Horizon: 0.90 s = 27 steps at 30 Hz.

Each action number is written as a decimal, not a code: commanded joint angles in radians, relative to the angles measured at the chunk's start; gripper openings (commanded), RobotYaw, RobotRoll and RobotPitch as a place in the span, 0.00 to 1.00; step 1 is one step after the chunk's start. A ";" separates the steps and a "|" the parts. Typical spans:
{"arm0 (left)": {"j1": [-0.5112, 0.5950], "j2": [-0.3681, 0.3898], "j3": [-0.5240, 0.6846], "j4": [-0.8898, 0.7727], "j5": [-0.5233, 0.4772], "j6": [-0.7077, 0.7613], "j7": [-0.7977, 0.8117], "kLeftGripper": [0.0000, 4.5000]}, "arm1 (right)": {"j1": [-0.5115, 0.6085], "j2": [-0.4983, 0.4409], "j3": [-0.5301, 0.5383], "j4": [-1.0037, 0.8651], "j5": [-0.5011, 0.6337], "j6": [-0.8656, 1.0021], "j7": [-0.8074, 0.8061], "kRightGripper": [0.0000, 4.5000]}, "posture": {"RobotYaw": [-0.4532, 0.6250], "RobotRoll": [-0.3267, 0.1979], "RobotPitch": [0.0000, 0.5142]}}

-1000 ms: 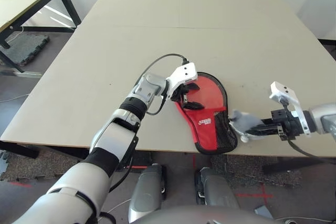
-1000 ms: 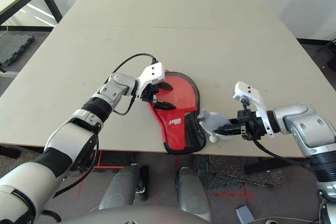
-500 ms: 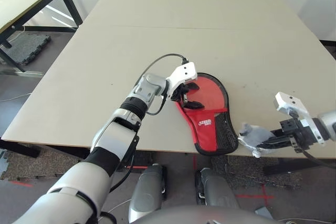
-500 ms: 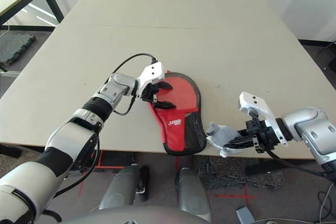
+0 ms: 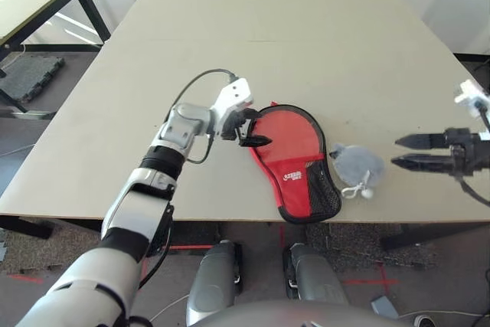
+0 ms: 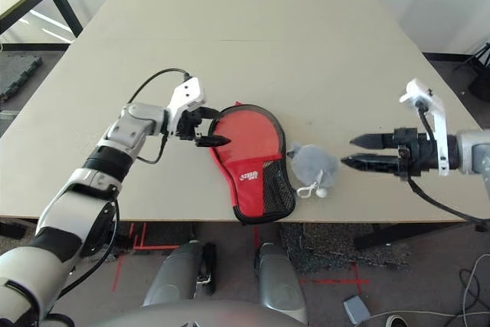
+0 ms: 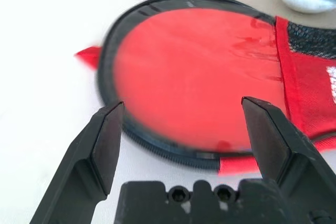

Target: Store the ping-pong paddle in its case and zip it.

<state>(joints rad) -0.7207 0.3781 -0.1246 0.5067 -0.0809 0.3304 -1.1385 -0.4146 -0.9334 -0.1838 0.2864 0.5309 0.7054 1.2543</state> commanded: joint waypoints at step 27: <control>0.178 -0.053 0.419 0.307 0.012 -0.558 1.190 1.00 | -0.258 0.404 -0.209 0.765 -0.341 -0.942 -1.278 0.99 | 0.49 0.62 0.16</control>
<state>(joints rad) -0.5663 0.3332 0.2767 0.7979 -0.0463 -0.2028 0.0435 -0.6632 -0.5300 -0.3784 1.0229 0.1879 -0.2215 -0.0108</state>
